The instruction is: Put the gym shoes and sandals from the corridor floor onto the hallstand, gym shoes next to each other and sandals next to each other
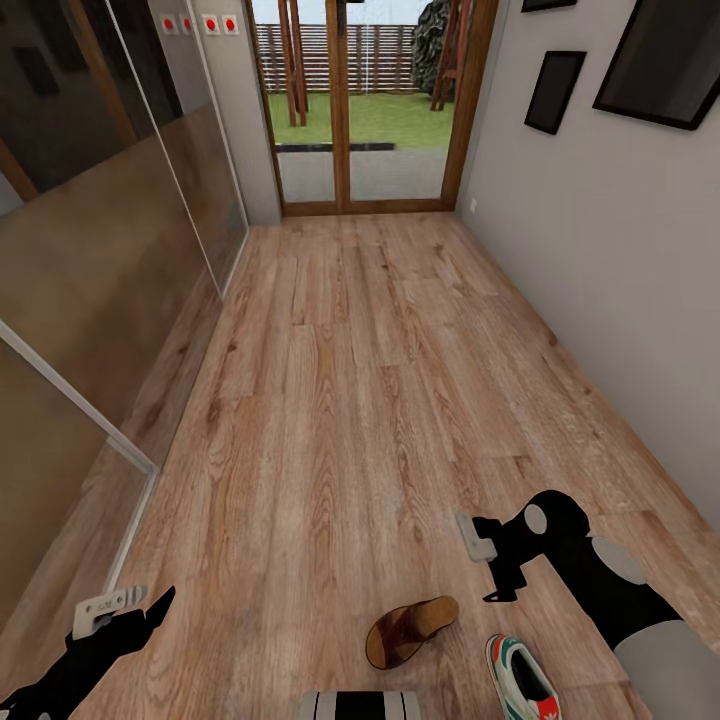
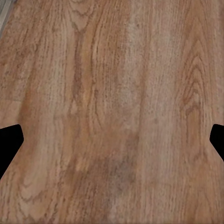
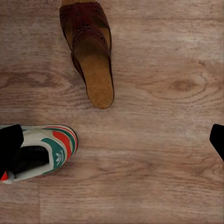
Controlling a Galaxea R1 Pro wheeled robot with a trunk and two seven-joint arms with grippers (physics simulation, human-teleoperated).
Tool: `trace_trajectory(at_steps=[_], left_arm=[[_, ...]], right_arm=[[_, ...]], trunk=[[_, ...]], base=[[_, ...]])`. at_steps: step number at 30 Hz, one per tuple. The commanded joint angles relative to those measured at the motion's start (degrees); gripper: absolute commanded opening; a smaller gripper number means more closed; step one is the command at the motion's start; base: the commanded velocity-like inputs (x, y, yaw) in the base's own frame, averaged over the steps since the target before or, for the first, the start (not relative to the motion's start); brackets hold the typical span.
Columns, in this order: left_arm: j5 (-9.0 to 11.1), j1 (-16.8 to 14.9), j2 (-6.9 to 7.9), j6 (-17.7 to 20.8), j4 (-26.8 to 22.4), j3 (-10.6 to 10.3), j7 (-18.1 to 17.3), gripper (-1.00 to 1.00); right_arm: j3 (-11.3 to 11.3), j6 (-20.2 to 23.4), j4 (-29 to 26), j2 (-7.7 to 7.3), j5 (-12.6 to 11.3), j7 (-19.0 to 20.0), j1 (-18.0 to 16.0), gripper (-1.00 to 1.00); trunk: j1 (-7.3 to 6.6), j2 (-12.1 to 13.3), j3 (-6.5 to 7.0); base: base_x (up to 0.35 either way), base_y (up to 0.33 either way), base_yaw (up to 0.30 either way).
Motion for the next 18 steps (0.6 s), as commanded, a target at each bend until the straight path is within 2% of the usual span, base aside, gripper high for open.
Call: trace_trajectory(at_steps=[1,18], left_arm=[[0.0,0.0,0.0,0.0,0.0,0.0,0.0,1.0],[-0.3,0.0,-0.01,0.1,0.0,-0.1,0.1,1.0]], right_arm=[[0.0,0.0,0.0,0.01,0.0,0.0,0.0,1.0],[0.0,0.4,-2.7,-0.01,-0.1,0.1,0.0,1.0]], trunk=[[0.0,0.0,0.0],[0.22,-0.4,-0.18]], base=[[0.0,0.0,0.0],[0.0,0.0,0.0]])
